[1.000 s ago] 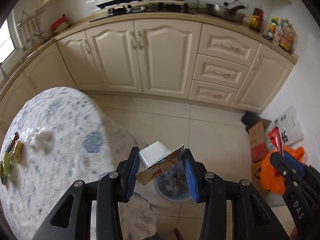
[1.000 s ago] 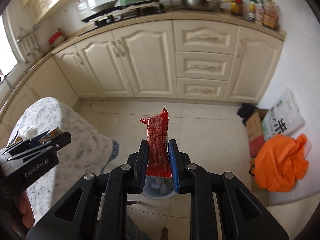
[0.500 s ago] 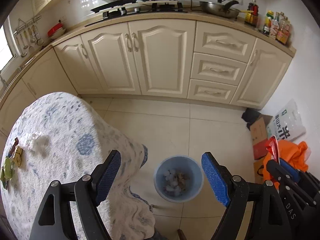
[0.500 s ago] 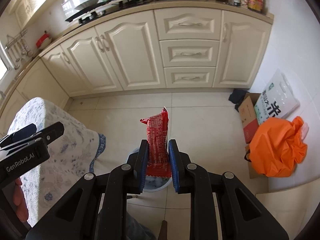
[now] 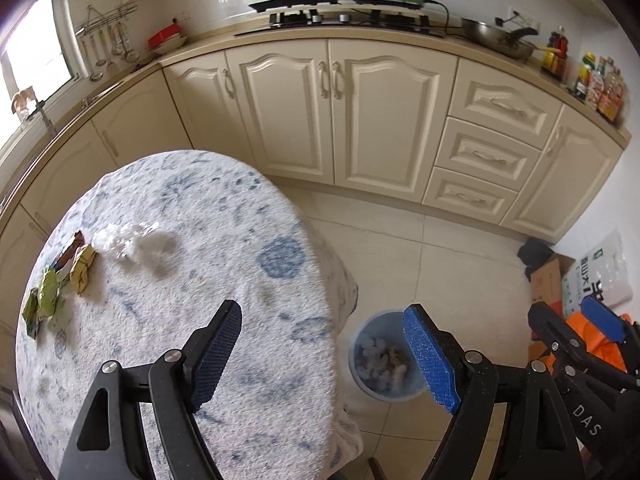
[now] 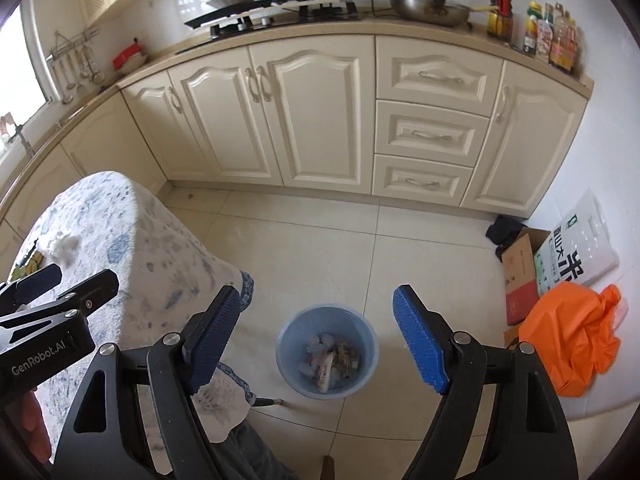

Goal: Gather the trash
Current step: 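Move both tools back over the table toward the remaining packets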

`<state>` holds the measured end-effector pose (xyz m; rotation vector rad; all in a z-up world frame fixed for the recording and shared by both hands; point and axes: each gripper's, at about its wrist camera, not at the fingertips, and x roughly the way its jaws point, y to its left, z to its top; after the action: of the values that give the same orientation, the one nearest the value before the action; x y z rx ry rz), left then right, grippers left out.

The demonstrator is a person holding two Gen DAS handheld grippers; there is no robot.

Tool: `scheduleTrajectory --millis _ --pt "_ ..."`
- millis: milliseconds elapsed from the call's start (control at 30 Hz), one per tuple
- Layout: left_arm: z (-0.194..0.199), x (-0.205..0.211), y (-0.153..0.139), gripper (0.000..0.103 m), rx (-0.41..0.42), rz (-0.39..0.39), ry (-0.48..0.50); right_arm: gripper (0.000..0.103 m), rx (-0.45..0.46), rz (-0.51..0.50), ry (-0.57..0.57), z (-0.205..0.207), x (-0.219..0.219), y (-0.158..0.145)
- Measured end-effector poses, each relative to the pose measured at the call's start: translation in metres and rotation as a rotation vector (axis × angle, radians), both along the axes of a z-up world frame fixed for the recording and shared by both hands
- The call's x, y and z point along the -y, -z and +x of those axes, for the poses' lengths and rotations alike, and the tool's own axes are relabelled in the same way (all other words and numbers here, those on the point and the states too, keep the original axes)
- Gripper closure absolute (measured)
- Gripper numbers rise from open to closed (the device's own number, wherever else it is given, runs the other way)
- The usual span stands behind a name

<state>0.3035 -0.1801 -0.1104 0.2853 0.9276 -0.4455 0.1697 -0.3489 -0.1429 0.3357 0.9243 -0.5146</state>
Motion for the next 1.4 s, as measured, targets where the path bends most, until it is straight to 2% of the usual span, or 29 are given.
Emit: scheduleTrajectory --millis 367,767,1100,1400 --pt "-0.007 -0.037 -0.008 0.024 -0.007 -0.033 -0.035 0.022 0.006 -0.019 -0.033 0.002 -0.028 -0.010" --pt "-0.027 -0.110 -0.025 0.023 0.023 -0.071 -0.128 0.022 0.031 -0.046 -0.137 0.010 -0.083 -0.027" --pt "-0.033 -0.191 -0.028 0.022 0.024 -0.083 -0.276 0.019 0.023 -0.036 -0.287 0.036 -0.153 -0.024" --pt "-0.014 -0.264 -0.027 0.022 0.002 -0.082 -0.436 0.019 0.023 -0.037 -0.445 0.081 -0.219 -0.026"
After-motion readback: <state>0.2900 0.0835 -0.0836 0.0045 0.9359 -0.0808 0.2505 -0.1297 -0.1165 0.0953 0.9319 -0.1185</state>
